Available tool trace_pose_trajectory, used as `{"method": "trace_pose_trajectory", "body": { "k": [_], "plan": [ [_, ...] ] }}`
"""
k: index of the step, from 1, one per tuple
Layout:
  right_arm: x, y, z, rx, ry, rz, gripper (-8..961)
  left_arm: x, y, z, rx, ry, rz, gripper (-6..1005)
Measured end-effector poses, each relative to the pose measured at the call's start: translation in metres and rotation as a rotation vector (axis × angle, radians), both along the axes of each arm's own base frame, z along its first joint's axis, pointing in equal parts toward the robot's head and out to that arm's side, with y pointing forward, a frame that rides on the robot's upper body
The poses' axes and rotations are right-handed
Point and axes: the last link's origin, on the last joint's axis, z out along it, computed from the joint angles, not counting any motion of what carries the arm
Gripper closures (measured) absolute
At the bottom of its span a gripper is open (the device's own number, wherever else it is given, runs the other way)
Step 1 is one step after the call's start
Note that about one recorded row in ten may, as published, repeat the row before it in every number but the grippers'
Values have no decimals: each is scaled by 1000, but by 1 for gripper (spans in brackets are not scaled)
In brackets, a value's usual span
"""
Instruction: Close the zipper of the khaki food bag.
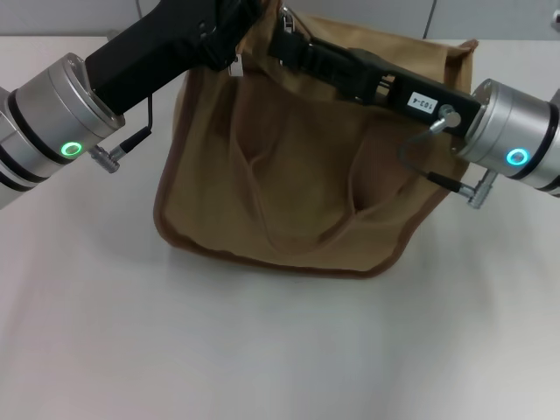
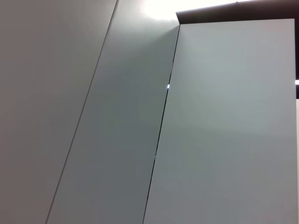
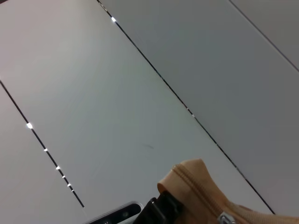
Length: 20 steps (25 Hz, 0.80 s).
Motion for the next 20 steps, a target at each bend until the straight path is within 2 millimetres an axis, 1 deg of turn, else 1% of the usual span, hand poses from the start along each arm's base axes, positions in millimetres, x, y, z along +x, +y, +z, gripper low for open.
{"method": "trace_pose_trajectory", "body": {
  "k": [4,14,20],
  "plan": [
    [2,-2,-1,44,0,11,670,0,0,0,2,0,1,922],
    [5,-3,0,65,8,1,850,-1,0,0,9,1,0,921],
    [13,-6,0,70,9,-25,951,-3,-1,1,15,-3,10,920]
  ]
}}
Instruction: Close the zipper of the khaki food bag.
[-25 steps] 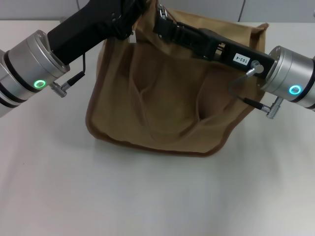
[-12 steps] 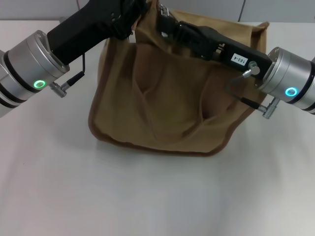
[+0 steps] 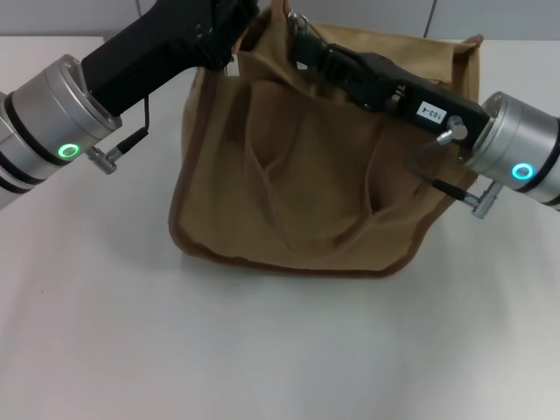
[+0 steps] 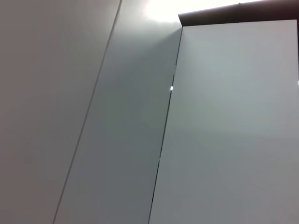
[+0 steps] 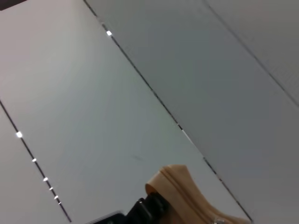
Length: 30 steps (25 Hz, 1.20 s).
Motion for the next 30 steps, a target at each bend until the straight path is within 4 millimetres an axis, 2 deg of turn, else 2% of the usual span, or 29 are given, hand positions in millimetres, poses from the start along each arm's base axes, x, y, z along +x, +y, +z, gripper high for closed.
{"method": "trace_pose_trajectory", "body": {
  "k": [6,7,11,18,30],
  "plan": [
    [19,-7,5,33,20,-61,951,-6,-2,3,10,-3,20,920],
    [27,-10,8,48,21,-82,951,-8,-2,3,12,-2,23,919],
    [35,-15,9,52,23,-101,951,-13,-4,5,22,-7,43,919],
    [64,-34,13,61,18,-171,951,-20,-6,7,33,-11,66,918],
    [95,-55,25,83,-4,-232,950,-25,-8,8,37,-5,88,917]
  ]
}}
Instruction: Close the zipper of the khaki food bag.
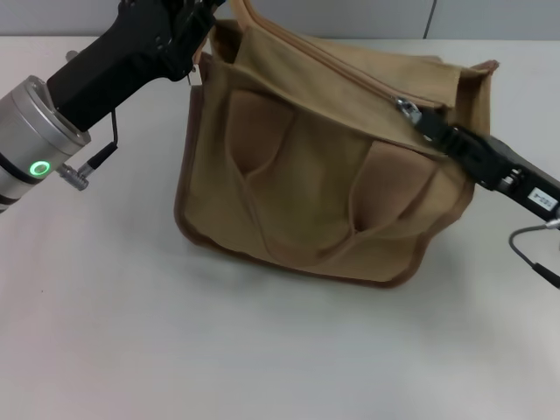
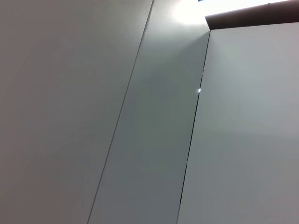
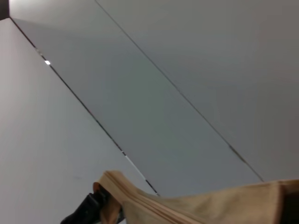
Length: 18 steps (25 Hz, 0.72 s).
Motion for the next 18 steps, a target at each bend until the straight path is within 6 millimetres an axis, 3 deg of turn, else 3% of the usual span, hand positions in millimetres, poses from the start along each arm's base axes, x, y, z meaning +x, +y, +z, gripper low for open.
{"method": "trace_pose_trajectory", "body": {
  "k": [11,18],
  "plan": [
    [20,-13,14,32,0,-46,950,-3,-2,0,0,1,11,915],
    [14,-31,28,171,43,63,932,-7,-3,0,2,5,23,914]
  ]
}}
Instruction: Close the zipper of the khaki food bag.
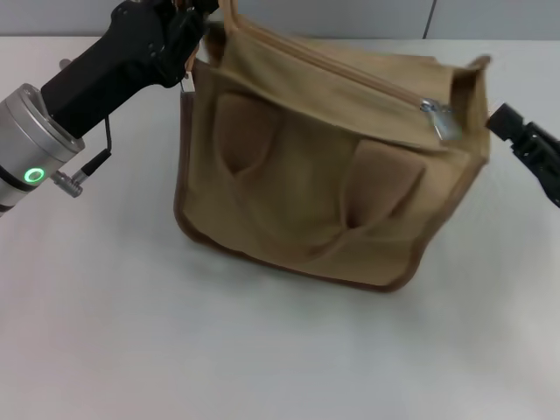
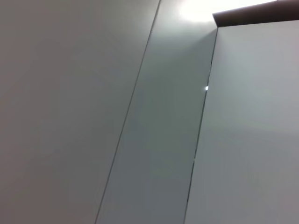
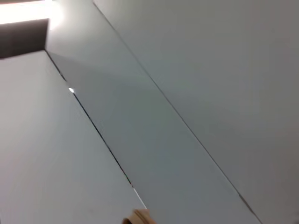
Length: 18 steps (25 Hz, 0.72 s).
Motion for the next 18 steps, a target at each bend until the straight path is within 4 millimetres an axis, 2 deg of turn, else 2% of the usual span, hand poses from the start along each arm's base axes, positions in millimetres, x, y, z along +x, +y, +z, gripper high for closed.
{"method": "trace_pose_trajectory", "body": {
  "k": [7,12,14,17,18],
  "plan": [
    [1,-8,-2,89,-1,-1,899,-9,-5,-2,10,22,19,913],
    [-2,-6,-7,85,-9,1,685,-6,-13,9,17,-16,-39,913],
    [-5,-3,-9,81,-7,9,531,-2,-18,16,32,-57,-87,913],
    [-7,-3,-10,81,-2,11,531,1,-21,20,43,-78,-113,912],
    [-8,-2,-11,80,-2,12,531,6,-24,30,53,-127,-164,912]
  ]
}}
